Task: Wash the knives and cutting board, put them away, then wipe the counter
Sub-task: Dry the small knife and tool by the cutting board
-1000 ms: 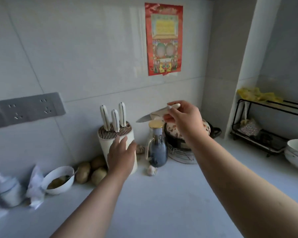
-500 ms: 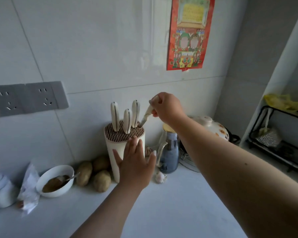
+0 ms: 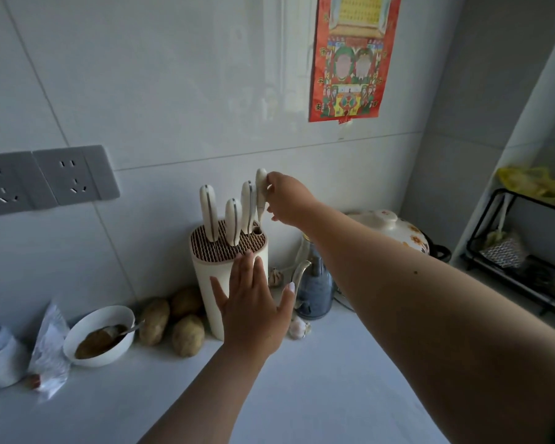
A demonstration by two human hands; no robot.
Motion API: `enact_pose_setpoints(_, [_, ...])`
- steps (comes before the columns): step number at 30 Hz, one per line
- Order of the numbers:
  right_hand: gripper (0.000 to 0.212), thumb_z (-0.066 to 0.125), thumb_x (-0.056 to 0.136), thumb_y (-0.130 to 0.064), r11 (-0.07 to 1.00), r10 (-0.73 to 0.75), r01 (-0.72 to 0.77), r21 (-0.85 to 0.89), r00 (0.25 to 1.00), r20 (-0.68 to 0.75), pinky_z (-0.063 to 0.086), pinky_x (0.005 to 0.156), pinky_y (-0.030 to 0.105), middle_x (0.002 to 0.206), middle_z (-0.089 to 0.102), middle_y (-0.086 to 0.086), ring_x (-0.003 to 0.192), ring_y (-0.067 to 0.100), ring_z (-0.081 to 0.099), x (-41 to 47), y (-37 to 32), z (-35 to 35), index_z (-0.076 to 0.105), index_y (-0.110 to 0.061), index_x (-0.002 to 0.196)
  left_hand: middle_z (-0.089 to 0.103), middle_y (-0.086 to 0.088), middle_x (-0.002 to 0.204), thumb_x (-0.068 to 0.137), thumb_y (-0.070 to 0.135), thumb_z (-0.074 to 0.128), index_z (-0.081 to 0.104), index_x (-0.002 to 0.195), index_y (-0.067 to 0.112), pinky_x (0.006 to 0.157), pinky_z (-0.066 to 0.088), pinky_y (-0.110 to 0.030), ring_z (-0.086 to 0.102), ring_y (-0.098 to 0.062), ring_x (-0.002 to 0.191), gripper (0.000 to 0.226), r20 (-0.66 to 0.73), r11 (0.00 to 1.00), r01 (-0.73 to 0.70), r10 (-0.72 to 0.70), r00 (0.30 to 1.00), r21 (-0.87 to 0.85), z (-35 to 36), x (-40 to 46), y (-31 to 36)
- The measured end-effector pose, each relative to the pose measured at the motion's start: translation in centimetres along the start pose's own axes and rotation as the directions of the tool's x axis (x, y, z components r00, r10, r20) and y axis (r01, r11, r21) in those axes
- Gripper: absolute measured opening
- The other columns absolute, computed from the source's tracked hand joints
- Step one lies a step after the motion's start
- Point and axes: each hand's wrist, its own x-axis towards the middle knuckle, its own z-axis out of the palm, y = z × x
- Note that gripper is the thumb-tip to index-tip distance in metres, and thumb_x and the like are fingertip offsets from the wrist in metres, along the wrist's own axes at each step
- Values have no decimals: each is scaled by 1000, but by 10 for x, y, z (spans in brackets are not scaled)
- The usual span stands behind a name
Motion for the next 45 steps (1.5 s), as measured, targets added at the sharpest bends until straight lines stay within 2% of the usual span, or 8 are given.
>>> enact_pose_setpoints(7, [49,41,100,-17,994,61,-52,-93,993,103,39,94,30,133,53,10,122,28,50,-8,28,14,28,-8,146,2,5,161,73,65,-3,15,152,20,115,-5,-53,-6,-10,147,93,52,1000,-7,7,999,3,-3,0,0])
enact_pose_setpoints(12, [41,47,98,-22,991,118,-120,50,992,40,48,92,33,118,62,8,109,24,59,-37,44,2,42,-13,138,11,0,160,80,63,10,25,149,20,117,1,-50,1,-14,147,83,87,998,-2,7,996,-64,-9,-10,16])
enact_pose_setpoints(16, [38,51,96,-22,990,103,-103,95,995,6,50,86,34,108,68,8,98,24,63,-72,63,-21,47,-12,132,53,-3,132,81,55,30,48,129,19,104,37,-45,47,-22,124,63,94,964,-149,173,980,-221,-9,-29,49])
enact_pose_setpoints(20, [34,51,93,-18,988,137,-131,80,988,-75,48,84,32,116,64,9,101,27,63,-111,84,-55,52,-11,127,43,-2,145,93,39,47,33,146,16,102,34,-24,42,-16,130,59,199,900,-240,327,924,-365,-9,-46,86])
enact_pose_setpoints(26, [24,55,91,-20,944,295,-239,227,920,-257,52,81,36,99,68,5,89,25,66,-179,136,-106,57,-15,115,43,0,143,93,31,51,35,144,18,102,38,-26,47,-14,125,55,244,836,-343,472,847,-428,7,-76,155])
enact_pose_setpoints(34, [18,52,89,-15,870,491,-387,306,739,-461,56,77,39,92,67,0,83,22,67,-292,228,-182,61,-19,103,43,4,140,93,37,49,37,141,23,100,43,-29,52,-9,118,51,326,722,-417,648,688,-553,30,-141,269])
enact_pose_setpoints(42, [5,54,89,-21,669,728,-635,386,456,-513,55,78,39,87,63,0,86,24,64,-434,332,-233,56,-25,86,40,5,140,93,32,52,43,135,25,93,45,-26,49,-11,119,44,447,646,-384,748,491,-659,47,-223,367])
enact_pose_setpoints(45, [12,52,90,-20,528,808,-756,387,307,-503,48,62,29,88,61,1,80,20,59,-491,364,-243,61,-16,98,41,6,136,93,35,51,44,134,24,94,47,-29,49,-10,116,43,481,639,-387,763,433,-665,54,-249,392])
